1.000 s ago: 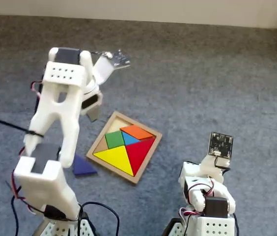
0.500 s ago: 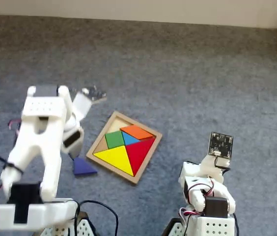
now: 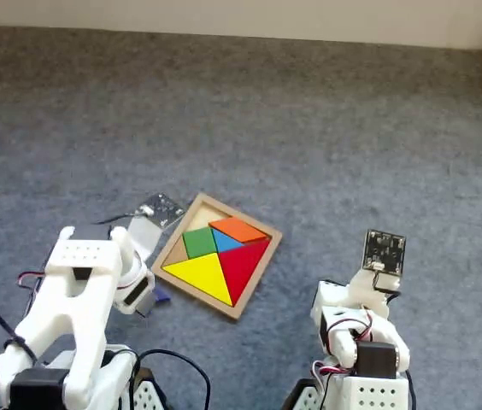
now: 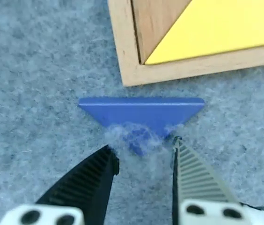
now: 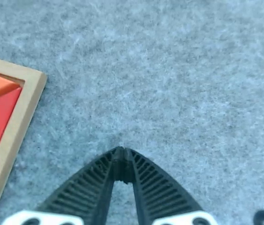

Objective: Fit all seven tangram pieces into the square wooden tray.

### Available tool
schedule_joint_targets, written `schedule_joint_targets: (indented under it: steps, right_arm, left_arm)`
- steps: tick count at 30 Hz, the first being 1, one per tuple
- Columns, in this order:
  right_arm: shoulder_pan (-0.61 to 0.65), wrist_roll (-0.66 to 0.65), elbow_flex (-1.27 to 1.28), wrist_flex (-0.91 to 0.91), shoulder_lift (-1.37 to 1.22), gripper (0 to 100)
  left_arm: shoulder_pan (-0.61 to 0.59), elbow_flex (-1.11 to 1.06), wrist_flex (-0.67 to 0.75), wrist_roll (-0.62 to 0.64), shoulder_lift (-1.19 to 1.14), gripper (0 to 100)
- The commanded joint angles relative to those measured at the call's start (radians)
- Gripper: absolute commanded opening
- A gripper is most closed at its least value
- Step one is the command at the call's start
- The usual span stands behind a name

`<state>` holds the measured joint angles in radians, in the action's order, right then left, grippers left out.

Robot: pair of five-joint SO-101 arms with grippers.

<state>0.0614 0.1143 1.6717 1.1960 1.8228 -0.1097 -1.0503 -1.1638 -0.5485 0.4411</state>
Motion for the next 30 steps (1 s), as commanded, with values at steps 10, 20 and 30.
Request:
schedule_joint_targets:
  steps: [10, 20, 30]
  right_arm:
    - [-0.010, -0.005, 0.116, -0.018, 0.012, 0.5]
    - [-0.010, -0.005, 0.116, -0.018, 0.012, 0.5]
    - [-0.010, -0.006, 0.116, -0.018, 0.012, 0.5]
  left_arm:
    - [-0.193, -0.005, 0.206, 0.002, 0.022, 19]
    - [-0.288, 0.016, 0.453, 0.009, 0.031, 19]
    - [-0.262, 0.321, 0.077, 0.158, 0.021, 19]
